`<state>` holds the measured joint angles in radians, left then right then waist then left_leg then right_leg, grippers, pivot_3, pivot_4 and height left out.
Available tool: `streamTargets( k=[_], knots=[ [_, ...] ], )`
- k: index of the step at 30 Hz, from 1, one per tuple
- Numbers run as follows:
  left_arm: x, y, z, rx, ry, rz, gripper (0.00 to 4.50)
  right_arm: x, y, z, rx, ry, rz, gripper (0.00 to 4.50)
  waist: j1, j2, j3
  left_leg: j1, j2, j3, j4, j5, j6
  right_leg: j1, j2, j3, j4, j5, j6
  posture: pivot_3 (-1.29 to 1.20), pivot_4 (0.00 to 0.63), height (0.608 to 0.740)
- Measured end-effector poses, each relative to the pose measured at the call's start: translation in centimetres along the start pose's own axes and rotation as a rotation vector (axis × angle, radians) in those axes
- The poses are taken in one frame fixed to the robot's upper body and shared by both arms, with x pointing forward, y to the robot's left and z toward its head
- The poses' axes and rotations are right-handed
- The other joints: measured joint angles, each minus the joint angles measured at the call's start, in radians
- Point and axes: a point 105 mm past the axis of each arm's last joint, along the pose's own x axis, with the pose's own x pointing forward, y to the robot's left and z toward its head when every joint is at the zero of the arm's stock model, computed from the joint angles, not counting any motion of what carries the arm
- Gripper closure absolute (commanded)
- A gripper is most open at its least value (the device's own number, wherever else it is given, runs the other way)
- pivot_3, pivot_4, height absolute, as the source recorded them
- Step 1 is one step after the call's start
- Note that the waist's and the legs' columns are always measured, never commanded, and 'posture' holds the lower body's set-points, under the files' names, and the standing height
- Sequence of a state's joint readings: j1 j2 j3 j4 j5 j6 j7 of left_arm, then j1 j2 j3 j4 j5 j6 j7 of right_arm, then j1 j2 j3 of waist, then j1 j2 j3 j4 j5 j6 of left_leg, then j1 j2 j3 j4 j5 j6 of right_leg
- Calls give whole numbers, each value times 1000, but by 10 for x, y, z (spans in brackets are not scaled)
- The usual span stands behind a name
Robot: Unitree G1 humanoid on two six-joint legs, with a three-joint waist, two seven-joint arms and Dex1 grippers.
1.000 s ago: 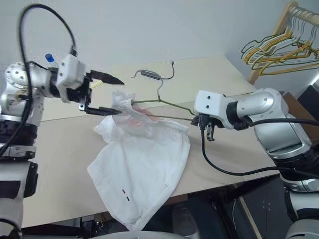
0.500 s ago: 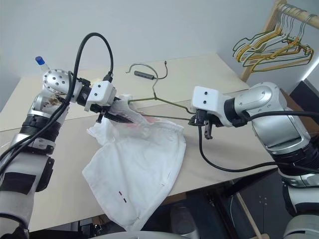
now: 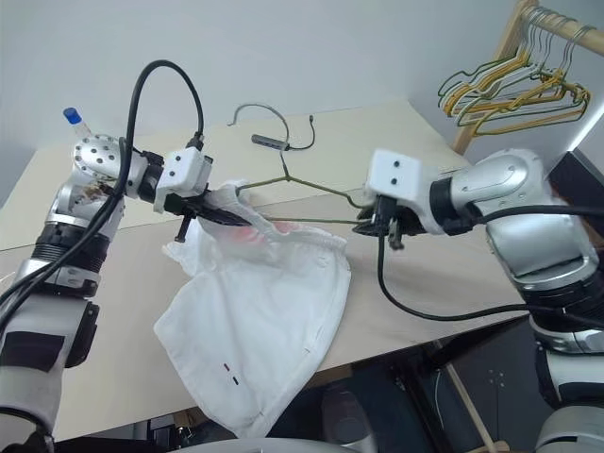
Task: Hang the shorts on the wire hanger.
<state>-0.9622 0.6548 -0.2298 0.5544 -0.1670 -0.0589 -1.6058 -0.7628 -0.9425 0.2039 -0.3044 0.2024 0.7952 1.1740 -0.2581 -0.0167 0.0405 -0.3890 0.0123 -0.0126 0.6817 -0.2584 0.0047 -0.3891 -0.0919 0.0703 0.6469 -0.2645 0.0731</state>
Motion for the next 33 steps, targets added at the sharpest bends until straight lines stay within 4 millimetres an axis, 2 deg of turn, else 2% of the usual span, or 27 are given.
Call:
streamTargets(
  k=[2,7,8,11,14,18,21,23,26,29,32,33],
  knots=[
    [-3,-1,1,-20,-20,21,4480,-14,-12,-10,59,0,-84,1732,3,0,0,0,0,0,0,0,0,0,0,0,0,0,0,-227,0,740],
    [-13,-11,-11,-106,-18,63,4480,-48,-30,-57,272,46,-285,52,6,0,0,0,0,0,0,0,0,0,-1,0,0,0,0,-221,0,740],
    [-12,-12,-11,-115,-21,68,4480,-53,-30,-63,308,43,-311,17,8,0,0,1,0,0,0,0,0,1,0,0,0,0,0,-220,0,740],
    [-14,-10,-9,-134,-34,101,4480,-61,-22,-88,433,17,-370,17,18,0,0,1,0,0,0,0,0,1,0,1,1,0,0,-217,0,740],
    [-17,-8,-7,-152,-51,126,4480,-44,-1,-103,528,-26,-355,17,19,0,0,2,0,1,-1,0,0,1,1,2,1,0,0,-209,0,740],
    [-17,-9,-5,-151,-52,126,4480,-2,29,-84,595,-162,-248,17,18,0,0,2,0,0,0,0,0,1,1,2,1,0,0,-204,0,740],
    [-18,-9,-5,-152,-46,128,4480,37,47,-67,668,-257,-159,17,21,0,0,2,0,0,-1,0,0,1,1,2,1,0,0,-201,0,740],
    [-19,-9,-5,-154,-44,130,4480,56,53,-57,711,-296,-110,17,23,0,0,1,-1,0,0,0,0,1,0,2,1,0,0,-198,0,740],
    [-19,-9,-5,-152,-42,130,4480,71,49,-42,719,-328,-78,17,26,0,0,1,-1,-1,0,0,0,1,0,1,1,0,0,-192,0,740],
    [-20,-9,-4,-149,-42,131,4480,89,52,-35,725,-313,-25,652,29,0,0,1,-1,-2,0,0,0,1,0,0,1,0,0,-181,0,740],
    [-20,-10,-4,-148,-43,133,4480,97,58,-40,751,-287,5,1556,31,0,0,0,-2,-3,0,0,0,1,0,0,1,0,0,-179,0,740],
    [-21,-10,-5,-151,-39,135,4480,98,57,-42,757,-282,5,1981,30,0,0,0,-2,-2,0,0,0,1,0,0,1,0,0,-179,0,740]
  ],
)
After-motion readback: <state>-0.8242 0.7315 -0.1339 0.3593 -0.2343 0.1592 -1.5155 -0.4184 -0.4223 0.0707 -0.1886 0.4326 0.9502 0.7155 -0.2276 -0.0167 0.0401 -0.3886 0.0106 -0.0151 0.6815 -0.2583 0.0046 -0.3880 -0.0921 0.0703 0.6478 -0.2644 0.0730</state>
